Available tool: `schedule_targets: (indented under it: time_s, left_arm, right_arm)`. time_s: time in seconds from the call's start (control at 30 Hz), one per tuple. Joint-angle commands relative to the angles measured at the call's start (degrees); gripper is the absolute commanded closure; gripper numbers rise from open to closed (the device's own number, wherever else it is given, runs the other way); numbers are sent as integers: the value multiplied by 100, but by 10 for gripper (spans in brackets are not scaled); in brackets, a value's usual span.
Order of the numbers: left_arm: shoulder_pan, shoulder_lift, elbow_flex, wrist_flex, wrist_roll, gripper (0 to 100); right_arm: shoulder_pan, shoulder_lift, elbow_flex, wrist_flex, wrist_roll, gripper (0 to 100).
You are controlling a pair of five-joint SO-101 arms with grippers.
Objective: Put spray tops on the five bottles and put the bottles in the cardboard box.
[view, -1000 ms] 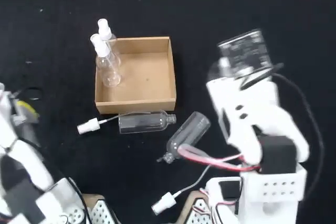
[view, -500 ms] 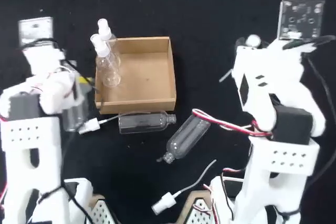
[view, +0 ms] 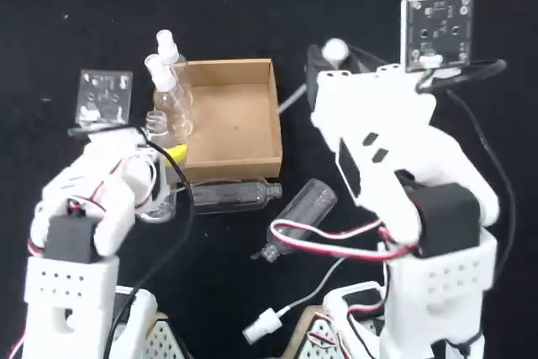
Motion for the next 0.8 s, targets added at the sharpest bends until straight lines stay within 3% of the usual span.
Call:
schedule_targets:
  time_s: [0.0, 0.27, 0.63, 0.77]
  left_arm:
    - [295, -501, 435, -589, 53, 970]
    - [848, -1635, 1200, -712, 53, 970]
    - [892, -3138, 2343, -1371, 53, 967]
    - [892, -3596, 2782, -1635, 62, 967]
  right_arm:
    - [-299, 48, -673, -132, -35, 988]
    - [-958, 57, -1297, -176, -35, 988]
    - [-1292, 1156, -2123, -185, -35, 988]
    - [-1292, 1297, -2712, 334, -35, 988]
